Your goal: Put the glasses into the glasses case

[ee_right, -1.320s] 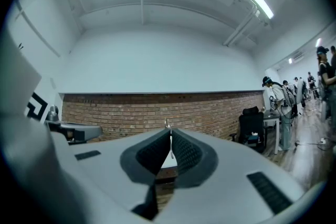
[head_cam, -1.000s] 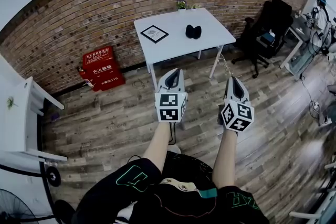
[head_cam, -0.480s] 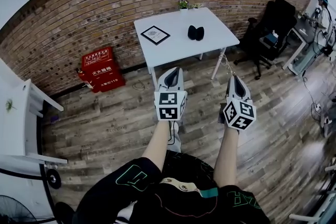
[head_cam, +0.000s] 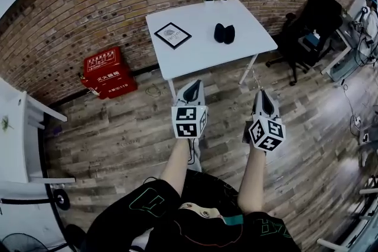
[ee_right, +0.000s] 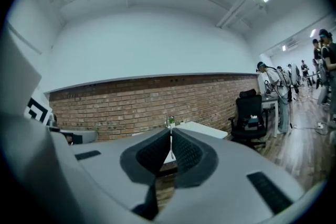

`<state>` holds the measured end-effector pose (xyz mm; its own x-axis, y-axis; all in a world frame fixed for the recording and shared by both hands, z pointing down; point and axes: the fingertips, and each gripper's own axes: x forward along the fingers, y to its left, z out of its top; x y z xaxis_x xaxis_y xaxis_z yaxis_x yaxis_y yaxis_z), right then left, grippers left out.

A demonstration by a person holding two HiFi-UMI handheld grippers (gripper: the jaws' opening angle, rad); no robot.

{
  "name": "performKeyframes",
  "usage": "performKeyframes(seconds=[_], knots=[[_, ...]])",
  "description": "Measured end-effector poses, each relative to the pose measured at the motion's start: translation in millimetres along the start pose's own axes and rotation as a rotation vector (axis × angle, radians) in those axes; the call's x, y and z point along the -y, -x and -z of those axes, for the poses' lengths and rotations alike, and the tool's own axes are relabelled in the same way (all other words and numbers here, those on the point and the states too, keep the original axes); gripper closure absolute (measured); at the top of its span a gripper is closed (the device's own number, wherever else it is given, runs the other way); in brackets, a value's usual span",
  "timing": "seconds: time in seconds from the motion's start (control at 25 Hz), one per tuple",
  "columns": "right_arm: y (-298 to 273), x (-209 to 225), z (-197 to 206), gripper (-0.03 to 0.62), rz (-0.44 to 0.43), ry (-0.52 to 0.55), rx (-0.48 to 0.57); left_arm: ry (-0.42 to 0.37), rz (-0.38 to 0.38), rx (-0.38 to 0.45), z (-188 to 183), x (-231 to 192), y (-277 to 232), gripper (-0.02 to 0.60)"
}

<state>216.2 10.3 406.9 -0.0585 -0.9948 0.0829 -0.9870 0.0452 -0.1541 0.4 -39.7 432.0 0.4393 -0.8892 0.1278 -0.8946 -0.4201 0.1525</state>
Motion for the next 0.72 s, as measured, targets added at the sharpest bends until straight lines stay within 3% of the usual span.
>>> performKeyframes(seconds=[0.24,0.72], knots=[[-64.7,-0.4,23.3,0.579,0.024,-0.043,-0.079,0.039,0.013,-0.089,25.6,-29.9,-49.0,0.581],[-202.2,-25.3,22.2,0.579,0.023,0.032,-0.182,0.154,0.030,-0.107,19.6,-101.6,-158.7,0.581]])
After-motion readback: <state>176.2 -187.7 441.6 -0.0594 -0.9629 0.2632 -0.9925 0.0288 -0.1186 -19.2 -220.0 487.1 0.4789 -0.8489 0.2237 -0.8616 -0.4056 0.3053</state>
